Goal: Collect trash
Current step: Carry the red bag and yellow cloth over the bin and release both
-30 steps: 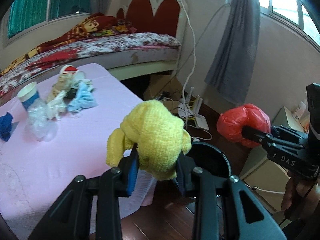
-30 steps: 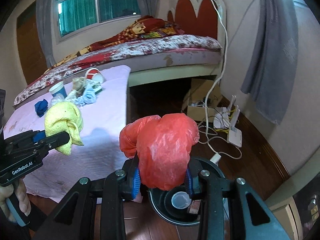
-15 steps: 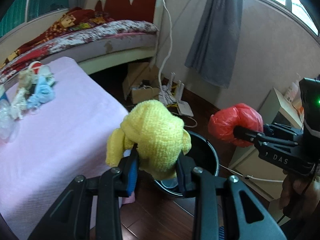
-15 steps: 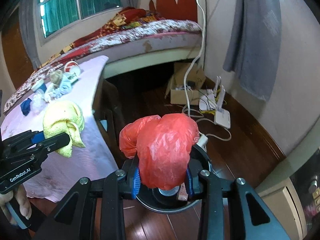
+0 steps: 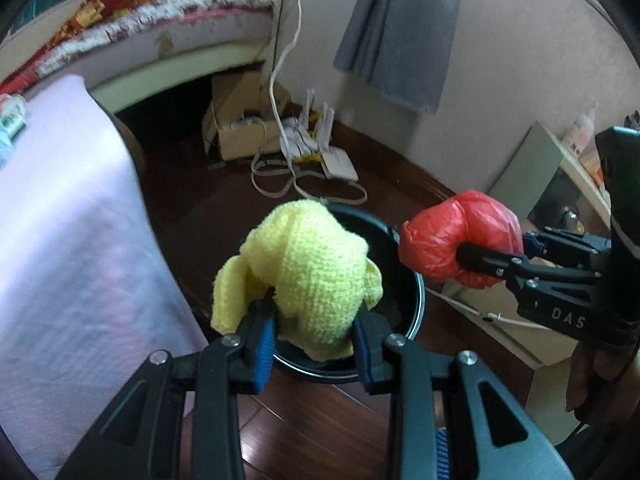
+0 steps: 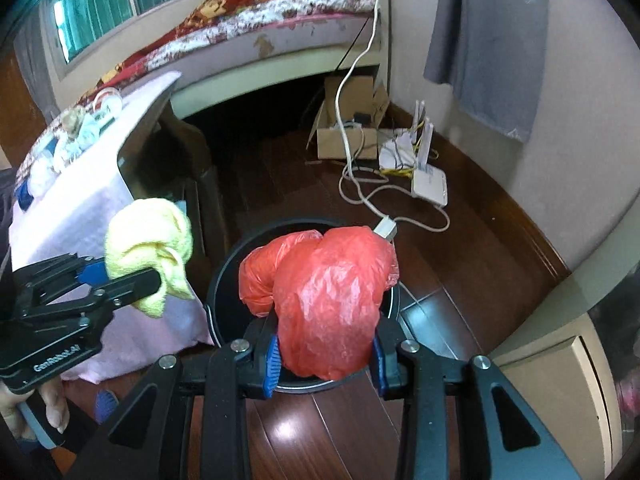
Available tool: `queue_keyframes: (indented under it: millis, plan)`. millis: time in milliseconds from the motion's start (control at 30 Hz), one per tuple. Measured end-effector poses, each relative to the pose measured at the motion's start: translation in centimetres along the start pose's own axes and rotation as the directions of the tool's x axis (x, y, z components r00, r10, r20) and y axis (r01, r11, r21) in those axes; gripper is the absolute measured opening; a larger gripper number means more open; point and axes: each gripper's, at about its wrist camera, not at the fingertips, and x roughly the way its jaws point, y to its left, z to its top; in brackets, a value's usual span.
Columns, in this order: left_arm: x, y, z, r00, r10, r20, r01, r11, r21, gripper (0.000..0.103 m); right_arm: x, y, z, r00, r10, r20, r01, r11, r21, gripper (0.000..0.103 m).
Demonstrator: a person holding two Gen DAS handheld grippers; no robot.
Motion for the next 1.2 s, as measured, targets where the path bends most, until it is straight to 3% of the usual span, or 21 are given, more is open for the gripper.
queue_keyframes:
  millis: [467, 533, 567, 600, 633, 667, 700, 767, 900, 1200]
  plan:
    - [6.3, 1.6, -0.9, 0.991, -0.043, -0.129, 0.036, 0.998, -0.056, 0.035, 7.6, 0.3, -0.7, 0.992, 0.044, -0.115, -0.054, 0.995, -0.081, 0.038]
    - [6.7, 1.6, -1.0, 0.99, -0.044, -0.134, 0.036, 0.998, -0.057, 0.039, 8.3, 0.6, -0.7, 0.991, 0.039, -0.127, -0.053, 0.993, -0.104, 0.038]
    - [6.8, 1.8, -1.0, 0.991, -0.033, -0.13, 0.025, 0.998, -0.061, 0.047, 8.7, 0.6, -0.7, 0.99, 0.038, -0.135, -0.053, 0.992, -0.113, 0.038]
    - [6.9, 2.0, -1.1, 0.991, -0.009, -0.13, -0.001, 0.997, -0.074, 0.063, 9.5, 0.7, -0.9, 0.987, 0.021, -0.16, -0.043, 0.99, -0.137, 0.051]
    - [6.8, 2.5, -1.3, 0.991, 0.019, -0.129, -0.031, 0.995, -0.093, 0.074, 10.2, 0.7, -1.1, 0.984, -0.015, -0.176, -0.013, 0.987, -0.158, 0.065]
    - [6.5, 3.0, -1.6, 0.993, 0.035, -0.113, -0.048, 0.992, -0.113, 0.089, 10.6, 0.4, -1.6, 0.98, -0.092, -0.174, 0.059, 0.981, -0.185, 0.089]
    - [6.0, 3.3, -1.8, 0.994, 0.049, -0.098, -0.061, 0.99, -0.125, 0.095, 10.6, -0.1, -1.8, 0.981, -0.093, -0.169, 0.062, 0.981, -0.182, 0.095]
    - [5.3, 3.9, -2.3, 0.993, 0.073, -0.091, -0.085, 0.988, -0.13, 0.096, 10.8, -1.5, -2.3, 0.973, -0.092, -0.21, 0.064, 0.989, -0.136, 0.102]
    - [4.4, 4.5, -2.9, 0.99, 0.108, -0.092, -0.121, 0.982, -0.147, 0.096, 9.9, -2.3, -2.4, 0.975, -0.087, -0.205, 0.068, 0.993, -0.101, 0.103]
    - [0.1, 4.2, -2.7, 0.987, 0.16, -0.014, -0.16, 0.978, -0.131, 0.099, 5.1, 0.3, -0.6, 0.987, -0.102, -0.121, 0.089, 0.99, -0.109, 0.103]
